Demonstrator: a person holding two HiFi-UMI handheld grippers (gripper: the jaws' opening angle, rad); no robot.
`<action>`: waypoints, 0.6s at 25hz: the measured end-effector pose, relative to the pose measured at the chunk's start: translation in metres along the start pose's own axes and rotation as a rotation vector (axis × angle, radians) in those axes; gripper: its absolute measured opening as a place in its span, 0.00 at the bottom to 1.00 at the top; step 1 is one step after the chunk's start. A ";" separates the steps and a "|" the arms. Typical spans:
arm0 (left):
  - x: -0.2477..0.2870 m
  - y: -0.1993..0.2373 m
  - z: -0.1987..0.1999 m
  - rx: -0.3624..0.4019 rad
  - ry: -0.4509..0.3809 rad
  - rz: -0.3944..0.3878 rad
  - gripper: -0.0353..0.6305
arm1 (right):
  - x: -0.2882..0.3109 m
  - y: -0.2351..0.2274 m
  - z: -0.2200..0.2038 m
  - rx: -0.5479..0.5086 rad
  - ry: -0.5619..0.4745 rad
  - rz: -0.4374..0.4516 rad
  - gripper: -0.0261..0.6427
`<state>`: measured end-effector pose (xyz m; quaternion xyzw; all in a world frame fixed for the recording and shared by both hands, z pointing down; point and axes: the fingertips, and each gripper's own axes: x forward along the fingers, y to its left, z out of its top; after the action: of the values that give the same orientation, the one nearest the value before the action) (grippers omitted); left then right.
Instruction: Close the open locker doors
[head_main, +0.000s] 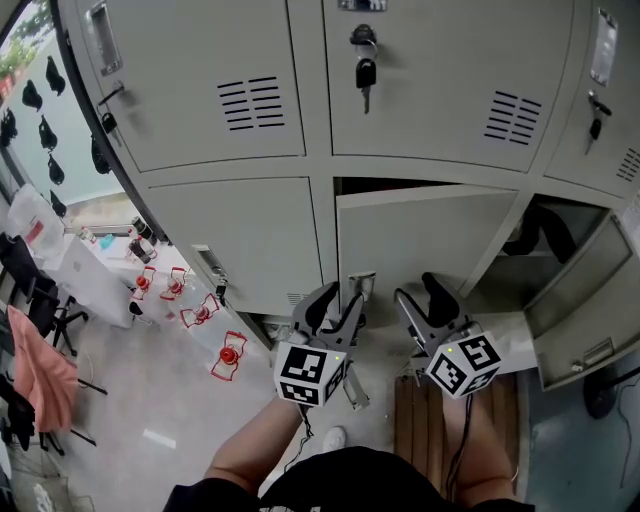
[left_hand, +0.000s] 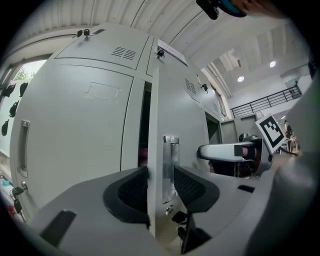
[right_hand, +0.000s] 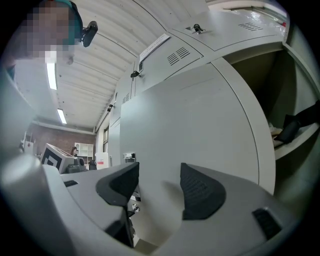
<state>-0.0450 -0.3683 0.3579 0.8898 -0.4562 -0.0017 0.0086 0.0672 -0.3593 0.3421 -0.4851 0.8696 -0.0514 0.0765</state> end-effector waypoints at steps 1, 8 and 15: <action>-0.001 0.002 0.000 -0.001 -0.001 -0.001 0.32 | 0.002 -0.001 0.000 0.000 0.000 -0.004 0.42; -0.008 0.012 -0.001 -0.001 -0.001 -0.016 0.32 | 0.013 -0.004 0.002 0.004 -0.007 -0.029 0.42; -0.013 0.016 0.001 -0.011 -0.004 -0.040 0.32 | 0.021 -0.005 0.005 0.001 -0.017 -0.049 0.42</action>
<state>-0.0659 -0.3673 0.3576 0.8988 -0.4382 -0.0064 0.0125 0.0618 -0.3800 0.3364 -0.5067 0.8567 -0.0494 0.0828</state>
